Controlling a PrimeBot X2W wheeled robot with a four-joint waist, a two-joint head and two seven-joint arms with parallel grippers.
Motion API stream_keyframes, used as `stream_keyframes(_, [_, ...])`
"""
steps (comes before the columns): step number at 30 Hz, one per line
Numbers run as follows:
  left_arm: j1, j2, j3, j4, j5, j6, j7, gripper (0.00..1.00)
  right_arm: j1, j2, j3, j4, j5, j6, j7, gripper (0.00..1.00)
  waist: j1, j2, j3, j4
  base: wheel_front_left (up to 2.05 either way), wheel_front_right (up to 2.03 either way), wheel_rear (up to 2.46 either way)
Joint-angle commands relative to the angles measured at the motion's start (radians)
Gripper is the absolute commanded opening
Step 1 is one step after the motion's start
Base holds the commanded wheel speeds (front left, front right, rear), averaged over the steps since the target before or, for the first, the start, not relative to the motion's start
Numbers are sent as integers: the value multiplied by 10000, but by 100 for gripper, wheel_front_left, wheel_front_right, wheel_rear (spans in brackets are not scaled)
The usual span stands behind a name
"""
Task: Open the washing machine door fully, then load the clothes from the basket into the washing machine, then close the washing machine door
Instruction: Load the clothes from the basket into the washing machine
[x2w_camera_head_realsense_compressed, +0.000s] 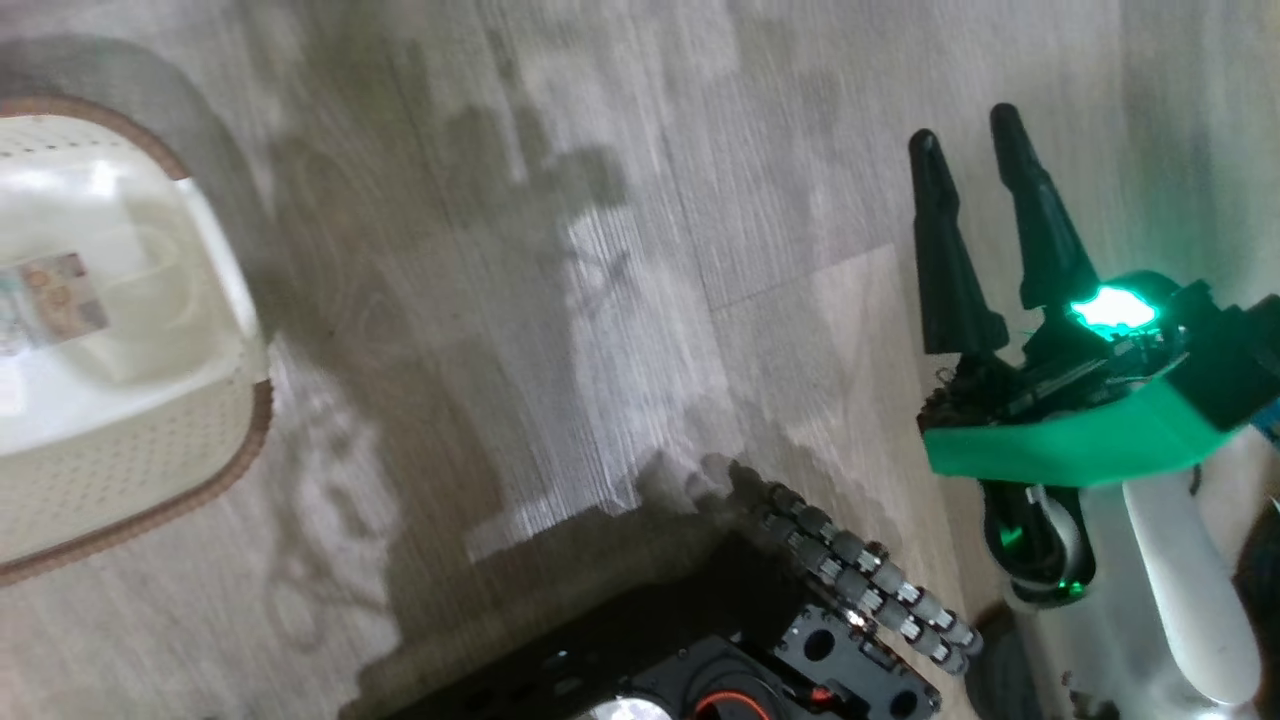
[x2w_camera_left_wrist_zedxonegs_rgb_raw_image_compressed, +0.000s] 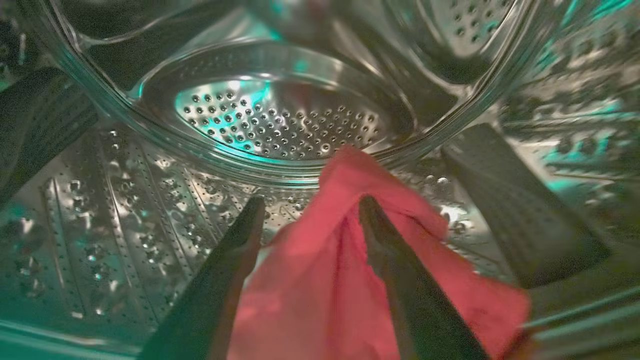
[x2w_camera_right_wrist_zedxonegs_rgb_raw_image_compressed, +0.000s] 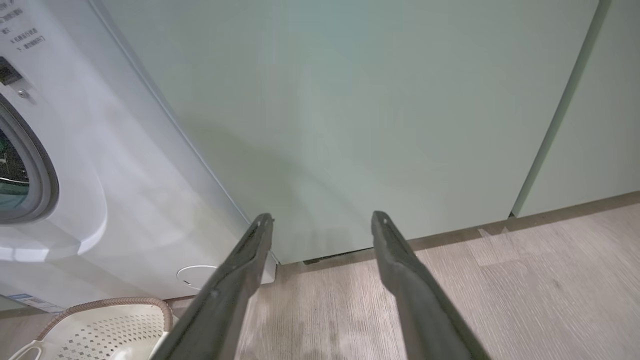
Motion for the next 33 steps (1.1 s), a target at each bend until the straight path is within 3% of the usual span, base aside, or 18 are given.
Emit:
stream_keyframes(1, [238,437,310,-375,-73,74,-84,100,275,-47,57,-303,-71,0,-64,100,0,0,-239,238,0,0,0])
stream_keyframes(8, [2792,-366,975,-1738,-802,619,-1427,100,255,-47,-321,-164,-743,0,-64,100,0,0,-1108,1140,0,0,0])
stream_keyframes(15, [6074,-1459,1258,-4124,-1119,1193,-2805,100,322,-47,-709,116,-1419,0,-65,100,0,0,-2101,2051,0,0,0])
stream_keyframes(24, [9733,-2888,804,-6787,-437,2119,-3552,100,430,-47,-1179,648,-2165,0,-65,100,0,0,-3305,2922,0,0,0])
stream_keyframes(33, [11398,-4069,252,-6893,199,2020,-3667,100,908,-47,-1592,1287,-2729,0,-65,100,0,0,-4690,3427,0,0,0])
